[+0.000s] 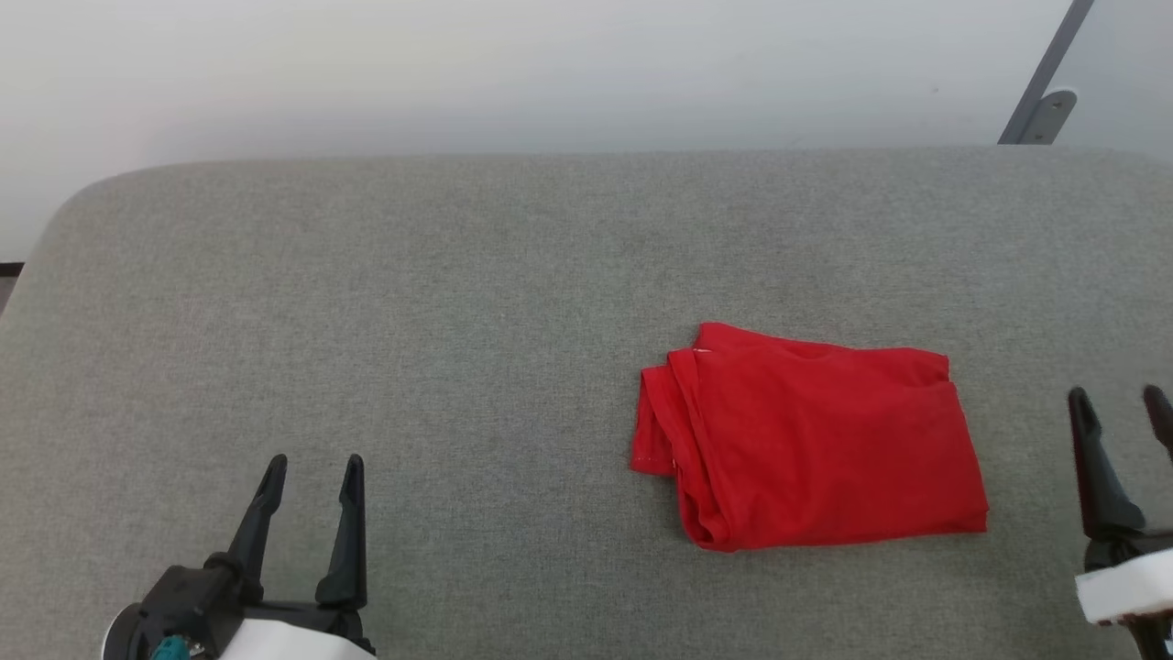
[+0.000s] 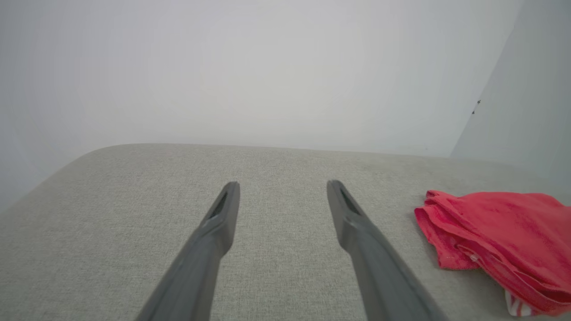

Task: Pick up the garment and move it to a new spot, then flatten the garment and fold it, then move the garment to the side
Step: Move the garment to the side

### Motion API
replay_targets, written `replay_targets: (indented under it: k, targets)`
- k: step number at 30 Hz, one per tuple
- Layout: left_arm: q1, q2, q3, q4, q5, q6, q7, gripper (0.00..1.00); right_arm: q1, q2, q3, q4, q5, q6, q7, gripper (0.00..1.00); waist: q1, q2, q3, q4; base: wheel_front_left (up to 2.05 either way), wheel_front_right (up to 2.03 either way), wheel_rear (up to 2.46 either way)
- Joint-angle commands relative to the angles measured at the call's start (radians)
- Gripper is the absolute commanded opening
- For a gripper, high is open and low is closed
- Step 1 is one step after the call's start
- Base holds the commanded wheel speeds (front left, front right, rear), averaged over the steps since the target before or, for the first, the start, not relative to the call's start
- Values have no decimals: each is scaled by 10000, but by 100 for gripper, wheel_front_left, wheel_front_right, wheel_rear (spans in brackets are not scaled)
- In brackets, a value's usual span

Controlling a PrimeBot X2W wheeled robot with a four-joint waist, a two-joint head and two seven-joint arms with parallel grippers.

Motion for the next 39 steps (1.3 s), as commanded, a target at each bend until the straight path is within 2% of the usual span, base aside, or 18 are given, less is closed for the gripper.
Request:
replay_targets:
  k: [1, 10, 19, 23, 28, 29, 36, 39]
  targets:
    - [114, -19, 25, -129, 114, -18, -55, 100, 193, 73, -169, -178, -47, -5, 5, 100, 0, 0, 53, 33, 0, 0, 0]
    - [397, -96, 53, -436, 313, -18, -53, 100, 852, 528, -941, -977, -166, -5, 434, 100, 0, 0, 137, 117, 0, 0, 0]
    - [139, -80, -31, -403, 255, -19, -55, 100, 479, 382, -663, -1037, -24, -5, 1377, 100, 0, 0, 280, 156, 0, 0, 0]
    - [-112, -208, -190, -309, 135, -19, -53, 100, -120, -222, -33, -731, 32, -5, 2599, 100, 0, 0, 607, 310, 0, 0, 0]
    - [-513, -366, -451, -272, 116, -19, -53, 100, -844, -1275, 581, -684, 320, -5, 4436, 100, 0, 0, 1249, 601, 0, 0, 0]
    - [-513, -366, -451, -272, 116, -19, -53, 100, -844, -1275, 581, -684, 320, -5, 4436, 100, 0, 0, 1249, 601, 0, 0, 0]
    - [-1126, -530, -756, -201, 73, -19, -55, 100, -1579, -2782, 1457, -1042, 1728, -5, 7993, 100, 0, 0, 2022, 1012, 0, 0, 0]
    - [-1384, -585, -961, -151, 46, -19, -55, 100, -1871, -3277, 1768, -1284, 2170, -5, 9038, 100, 0, 0, 2316, 1178, 0, 0, 0]
